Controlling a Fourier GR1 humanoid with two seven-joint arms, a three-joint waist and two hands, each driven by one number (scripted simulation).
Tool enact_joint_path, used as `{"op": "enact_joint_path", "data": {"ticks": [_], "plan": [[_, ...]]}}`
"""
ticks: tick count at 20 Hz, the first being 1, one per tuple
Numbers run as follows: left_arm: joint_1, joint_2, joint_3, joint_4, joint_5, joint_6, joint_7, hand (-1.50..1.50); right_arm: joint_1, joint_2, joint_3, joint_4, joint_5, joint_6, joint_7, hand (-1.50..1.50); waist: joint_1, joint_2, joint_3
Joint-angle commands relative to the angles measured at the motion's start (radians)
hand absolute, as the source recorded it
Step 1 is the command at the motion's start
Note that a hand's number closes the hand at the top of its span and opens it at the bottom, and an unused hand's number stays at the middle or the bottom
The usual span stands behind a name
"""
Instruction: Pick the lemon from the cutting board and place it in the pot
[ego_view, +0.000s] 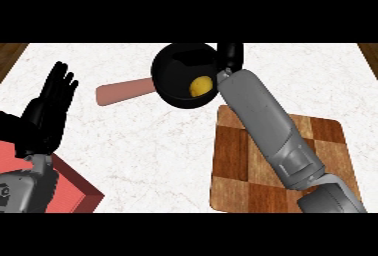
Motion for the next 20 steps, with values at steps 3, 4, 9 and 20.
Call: {"op": "enact_joint_path", "data": {"ticks": [3, 4, 9, 20], "plan": [[-0.005, -0.029, -0.005, -0.017, -0.036, 0.04, 0.026, 0.0, 0.015, -0.055, -0.107, 0.029, -0.08, 0.127, -0.134, -1.5, -0.027, -0.009, -0.001], [0.076, -0.012, 0.018, -0.024, -0.007, -0.012, -0.021, 0.0, 0.047, -0.046, -0.096, -0.034, -0.076, 0.108, -0.093, -1.5, -0.034, -0.015, -0.001], [0.056, 0.011, 0.064, -0.02, -0.003, -0.025, -0.006, 0.0, 0.158, -0.125, -0.078, -0.15, -0.077, 0.239, -0.08, -1.5, -0.047, -0.019, -0.001], [0.04, -0.042, 0.062, 0.021, -0.025, -0.041, -0.016, 0.0, 0.322, -0.223, -0.117, -0.31, -0.086, 0.385, -0.073, -1.5, -0.044, -0.016, -0.001]]}}
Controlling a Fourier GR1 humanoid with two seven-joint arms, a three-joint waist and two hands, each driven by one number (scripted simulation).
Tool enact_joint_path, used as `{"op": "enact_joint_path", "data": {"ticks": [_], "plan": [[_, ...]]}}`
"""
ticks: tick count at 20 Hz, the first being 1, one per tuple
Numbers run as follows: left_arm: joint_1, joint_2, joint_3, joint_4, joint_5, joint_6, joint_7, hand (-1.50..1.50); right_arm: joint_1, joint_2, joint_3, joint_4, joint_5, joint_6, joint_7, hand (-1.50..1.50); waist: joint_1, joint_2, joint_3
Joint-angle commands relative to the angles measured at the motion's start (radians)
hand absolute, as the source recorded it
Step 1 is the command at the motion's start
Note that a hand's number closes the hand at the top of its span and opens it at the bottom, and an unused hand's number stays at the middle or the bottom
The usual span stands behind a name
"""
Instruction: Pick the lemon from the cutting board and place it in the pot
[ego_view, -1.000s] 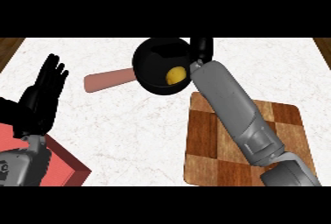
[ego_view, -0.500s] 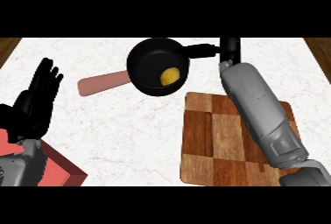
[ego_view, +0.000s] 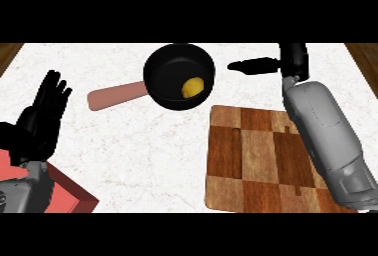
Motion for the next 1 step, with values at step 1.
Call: {"op": "enact_joint_path", "data": {"ticks": [1], "plan": [[-0.005, 0.015, 0.025, -0.019, 0.005, -0.03, 0.009, 0.0, 0.013, -0.022, -0.003, -0.083, 0.013, 0.029, 0.081, -1.5, 0.002, -0.001, 0.0]]}}
